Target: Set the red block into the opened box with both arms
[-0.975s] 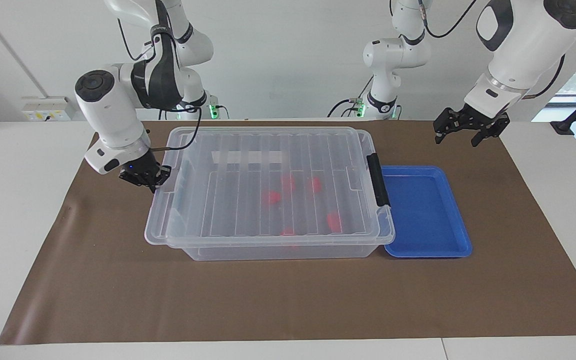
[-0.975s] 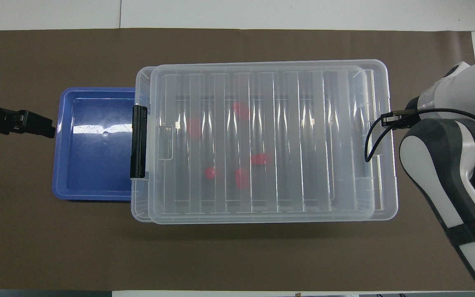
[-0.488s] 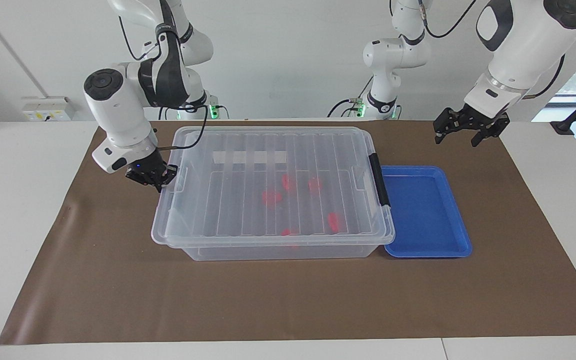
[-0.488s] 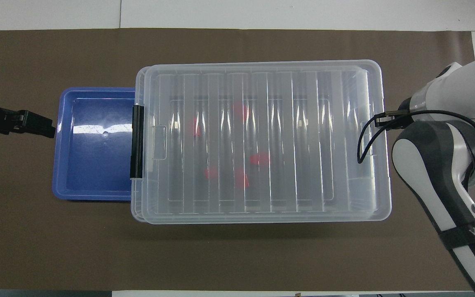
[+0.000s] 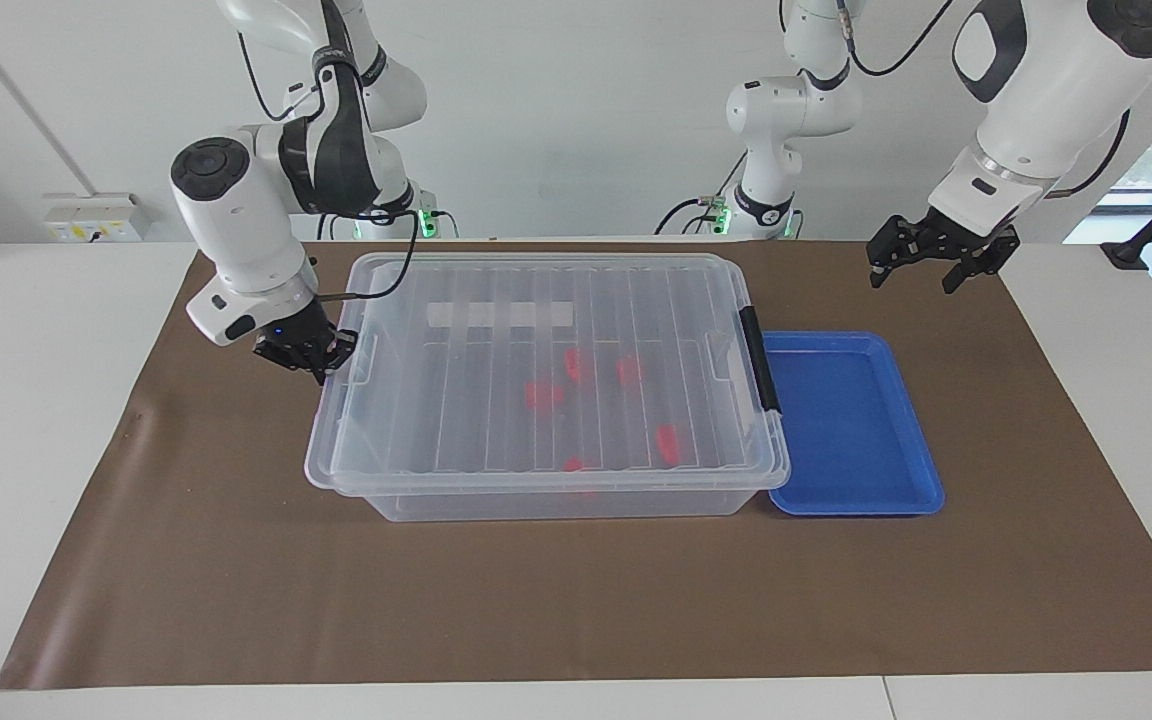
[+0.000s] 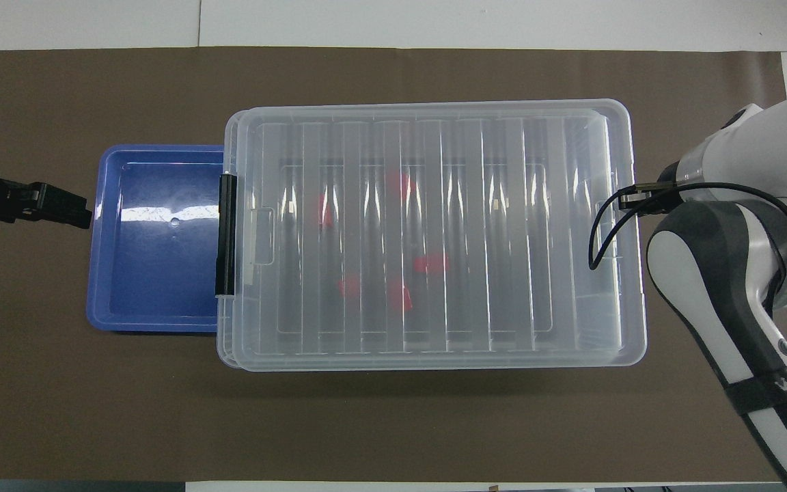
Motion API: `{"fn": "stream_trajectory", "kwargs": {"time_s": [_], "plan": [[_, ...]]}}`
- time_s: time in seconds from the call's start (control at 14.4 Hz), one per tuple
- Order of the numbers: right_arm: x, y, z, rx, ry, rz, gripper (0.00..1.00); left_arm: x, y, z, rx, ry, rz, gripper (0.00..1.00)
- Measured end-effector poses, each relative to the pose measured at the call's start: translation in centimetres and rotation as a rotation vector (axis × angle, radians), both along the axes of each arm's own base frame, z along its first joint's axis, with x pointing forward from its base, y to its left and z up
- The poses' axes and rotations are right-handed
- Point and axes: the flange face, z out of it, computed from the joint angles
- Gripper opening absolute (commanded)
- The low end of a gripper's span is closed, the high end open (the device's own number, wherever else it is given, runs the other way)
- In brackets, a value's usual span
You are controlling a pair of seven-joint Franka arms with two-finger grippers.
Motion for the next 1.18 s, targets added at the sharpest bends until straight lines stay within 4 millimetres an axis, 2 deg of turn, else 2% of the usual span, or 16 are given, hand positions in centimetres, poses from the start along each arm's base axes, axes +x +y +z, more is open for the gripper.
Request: {"fn": "stream_trajectory", "kwargs": {"time_s": [0.56, 0.63, 0.7, 0.77, 0.98, 1.18], "plan": [[-0.1, 0.9, 0.0, 0.001, 0.0, 0.007, 0.0, 0.0, 0.0, 0.0, 0.0, 0.0, 0.0, 1.0], [0.0, 0.8, 0.1, 0.001, -0.002, 0.006, 0.23, 0.0, 0.0, 0.0, 0.0, 0.0, 0.0, 1.0], [0.1, 0.8, 0.6, 0.007, 0.001, -0.001, 0.81, 0.0, 0.0, 0.0, 0.0, 0.0, 0.0, 1.0], [0.2, 0.4, 1.8, 0.023, 0.015, -0.017, 1.0, 0.0, 0.0, 0.0, 0.0, 0.0, 0.0, 1.0], [0.7, -2.5, 6.8, 0.059, 0.029, -0.08, 1.0, 0.0, 0.0, 0.0, 0.0, 0.0, 0.0, 1.0], [0.5, -4.2, 9.3, 0.063, 0.017, -0.105, 1.0, 0.0, 0.0, 0.0, 0.0, 0.0, 0.0, 1.0]]}}
